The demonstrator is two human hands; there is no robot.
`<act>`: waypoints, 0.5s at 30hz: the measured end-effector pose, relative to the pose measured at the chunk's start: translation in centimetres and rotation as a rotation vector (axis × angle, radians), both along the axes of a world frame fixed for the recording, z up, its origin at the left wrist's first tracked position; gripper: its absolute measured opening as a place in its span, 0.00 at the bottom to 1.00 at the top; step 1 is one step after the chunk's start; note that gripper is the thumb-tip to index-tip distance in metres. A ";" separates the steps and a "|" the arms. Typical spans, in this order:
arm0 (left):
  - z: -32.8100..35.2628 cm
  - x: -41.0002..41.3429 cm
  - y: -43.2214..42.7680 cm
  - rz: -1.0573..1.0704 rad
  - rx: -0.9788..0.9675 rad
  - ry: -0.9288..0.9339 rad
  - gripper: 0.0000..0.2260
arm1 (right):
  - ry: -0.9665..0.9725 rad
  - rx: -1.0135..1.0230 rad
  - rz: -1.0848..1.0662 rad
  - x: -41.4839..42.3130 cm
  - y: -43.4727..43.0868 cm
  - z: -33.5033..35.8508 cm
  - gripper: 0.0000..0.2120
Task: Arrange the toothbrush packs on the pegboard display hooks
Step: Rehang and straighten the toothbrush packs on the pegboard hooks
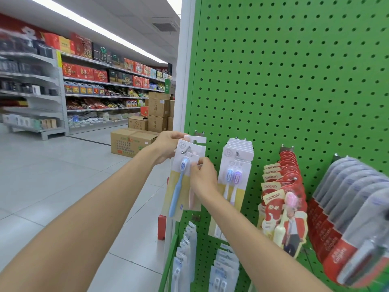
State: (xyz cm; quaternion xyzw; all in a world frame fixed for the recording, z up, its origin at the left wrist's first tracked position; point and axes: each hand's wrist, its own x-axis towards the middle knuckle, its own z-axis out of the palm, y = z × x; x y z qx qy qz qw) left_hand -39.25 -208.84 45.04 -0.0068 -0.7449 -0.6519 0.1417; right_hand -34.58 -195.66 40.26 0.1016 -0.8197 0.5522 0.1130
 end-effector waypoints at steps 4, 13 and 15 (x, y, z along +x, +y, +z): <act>0.0 0.4 -1.2 -0.057 0.169 0.021 0.05 | 0.030 0.003 -0.014 -0.1 0.0 -0.2 0.07; -2.9 2.3 -3.8 0.101 0.326 -0.001 0.05 | 0.038 0.014 -0.054 0.3 0.1 -0.1 0.08; -3.8 3.5 -4.1 0.167 0.315 -0.024 0.05 | 0.025 0.022 -0.075 0.5 -0.1 0.1 0.07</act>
